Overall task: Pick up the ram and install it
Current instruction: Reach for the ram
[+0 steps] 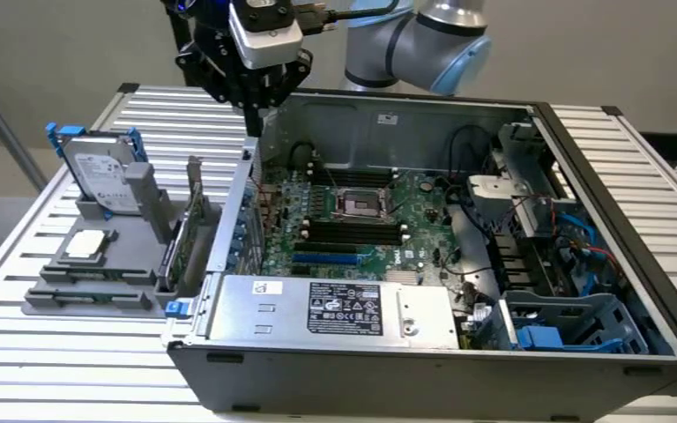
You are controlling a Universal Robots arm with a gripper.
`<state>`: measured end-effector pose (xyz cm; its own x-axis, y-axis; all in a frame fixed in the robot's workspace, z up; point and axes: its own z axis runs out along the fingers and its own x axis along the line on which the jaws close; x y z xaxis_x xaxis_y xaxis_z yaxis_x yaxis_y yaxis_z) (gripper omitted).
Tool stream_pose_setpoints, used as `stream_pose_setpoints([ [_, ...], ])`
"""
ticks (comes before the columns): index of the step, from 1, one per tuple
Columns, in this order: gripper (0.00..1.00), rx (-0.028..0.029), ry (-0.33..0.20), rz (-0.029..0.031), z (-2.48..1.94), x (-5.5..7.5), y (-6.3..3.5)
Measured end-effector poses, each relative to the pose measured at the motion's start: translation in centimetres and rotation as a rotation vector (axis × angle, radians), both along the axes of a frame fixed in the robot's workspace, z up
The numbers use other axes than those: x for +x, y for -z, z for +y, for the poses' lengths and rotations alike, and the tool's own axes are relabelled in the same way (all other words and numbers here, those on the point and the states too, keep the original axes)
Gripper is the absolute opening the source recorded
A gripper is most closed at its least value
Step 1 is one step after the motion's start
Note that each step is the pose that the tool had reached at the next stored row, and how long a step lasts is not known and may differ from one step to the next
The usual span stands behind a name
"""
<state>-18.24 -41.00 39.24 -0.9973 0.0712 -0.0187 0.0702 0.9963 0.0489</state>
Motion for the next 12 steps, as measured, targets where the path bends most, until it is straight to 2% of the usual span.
stream_pose_setpoints([
  [12, 0.11, 0.0000, 0.000, 0.0011, -0.95, -5.5, 0.07],
])
